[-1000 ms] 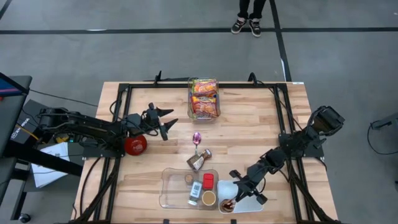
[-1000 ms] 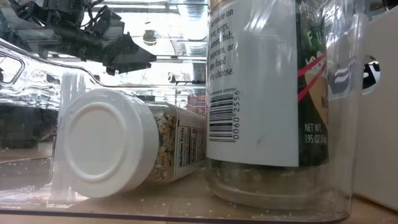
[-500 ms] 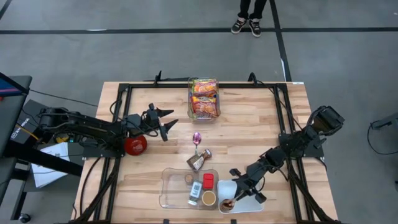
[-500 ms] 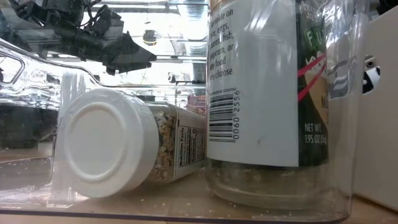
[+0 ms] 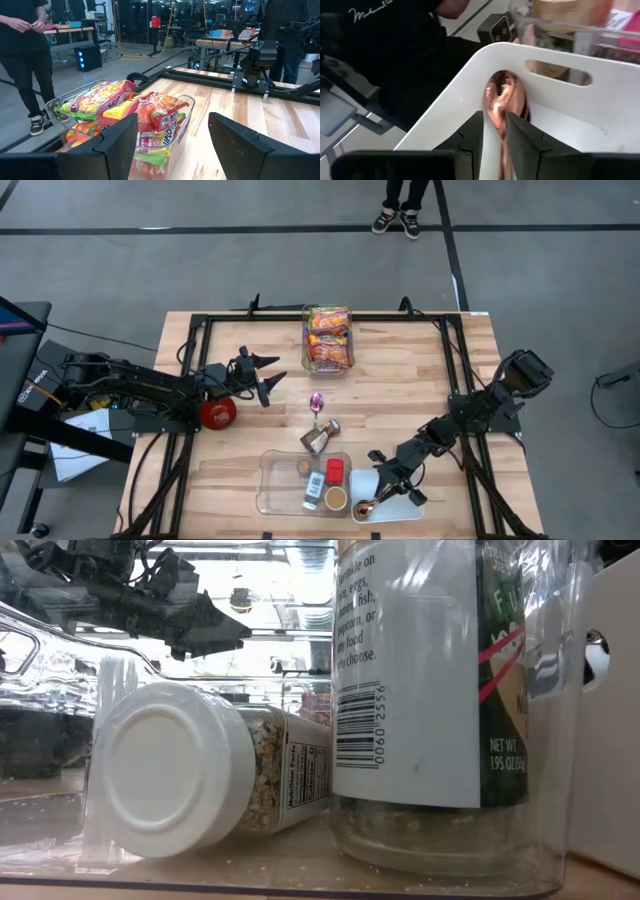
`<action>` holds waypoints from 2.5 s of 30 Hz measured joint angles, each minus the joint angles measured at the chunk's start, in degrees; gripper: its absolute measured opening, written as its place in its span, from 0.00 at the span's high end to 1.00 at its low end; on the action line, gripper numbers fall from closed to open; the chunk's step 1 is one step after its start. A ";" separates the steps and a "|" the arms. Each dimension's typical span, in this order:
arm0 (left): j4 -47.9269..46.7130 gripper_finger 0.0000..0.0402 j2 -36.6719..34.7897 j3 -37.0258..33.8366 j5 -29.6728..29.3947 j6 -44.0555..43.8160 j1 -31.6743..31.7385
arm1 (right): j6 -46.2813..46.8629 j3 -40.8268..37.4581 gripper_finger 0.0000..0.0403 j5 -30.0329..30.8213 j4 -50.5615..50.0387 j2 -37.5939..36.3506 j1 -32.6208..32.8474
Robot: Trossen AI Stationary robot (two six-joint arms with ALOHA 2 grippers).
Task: Pick & Place Food Item
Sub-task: Put the blue spoon into the white bin
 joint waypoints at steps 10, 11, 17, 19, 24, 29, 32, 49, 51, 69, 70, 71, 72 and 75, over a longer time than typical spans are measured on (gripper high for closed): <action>-1.11 0.41 0.00 0.00 0.00 0.00 0.00 | 3.76 0.00 0.81 0.00 -3.45 -0.55 -6.05; -1.20 0.41 0.00 0.00 0.00 0.00 0.00 | 4.24 0.00 0.81 -0.02 -4.17 -0.93 -6.84; -2.09 0.41 0.00 0.00 0.00 -0.04 0.00 | 5.07 0.02 0.81 -0.07 -7.85 -5.34 -11.28; -2.32 0.41 0.00 0.00 0.00 -0.28 0.00 | 4.67 0.00 0.81 -0.09 -9.72 -7.66 -12.53; -3.43 0.41 0.00 0.00 1.17 -2.69 -0.04 | 3.12 0.00 0.81 0.72 -14.85 -14.97 -16.44; -6.19 0.41 0.00 2.56 18.50 -5.30 -0.08 | 0.47 0.00 0.81 5.76 -20.13 -20.62 -18.96; -15.82 0.41 0.00 7.74 23.48 -6.49 -1.75 | -1.31 0.00 0.81 7.61 -22.02 -22.51 -20.41; -49.04 0.48 11.41 26.56 11.35 36.93 -7.39 | -5.01 0.00 0.81 7.76 -25.91 -23.52 -22.37; -48.04 0.50 13.05 27.03 8.89 46.18 -7.41 | -4.95 0.00 0.81 7.71 -25.89 -23.63 -22.14; -41.94 0.60 26.68 27.20 18.15 -1.94 2.67 | -3.50 0.00 0.81 7.41 -25.64 -23.63 -21.81; -41.10 0.61 27.58 27.19 18.67 -5.04 3.55 | -3.50 0.00 0.81 7.43 -25.64 -23.63 -21.81; -40.45 0.62 28.34 27.19 19.14 -8.01 4.46 | -3.50 0.00 0.81 7.43 -25.69 -23.63 -21.83; -40.04 0.62 29.10 27.19 19.56 -10.56 5.38 | -3.50 0.00 0.81 7.43 -25.70 -23.63 -21.81; -39.17 0.62 31.38 27.19 23.21 -17.02 7.94 | -3.48 0.00 0.81 7.39 -25.98 -23.63 -21.77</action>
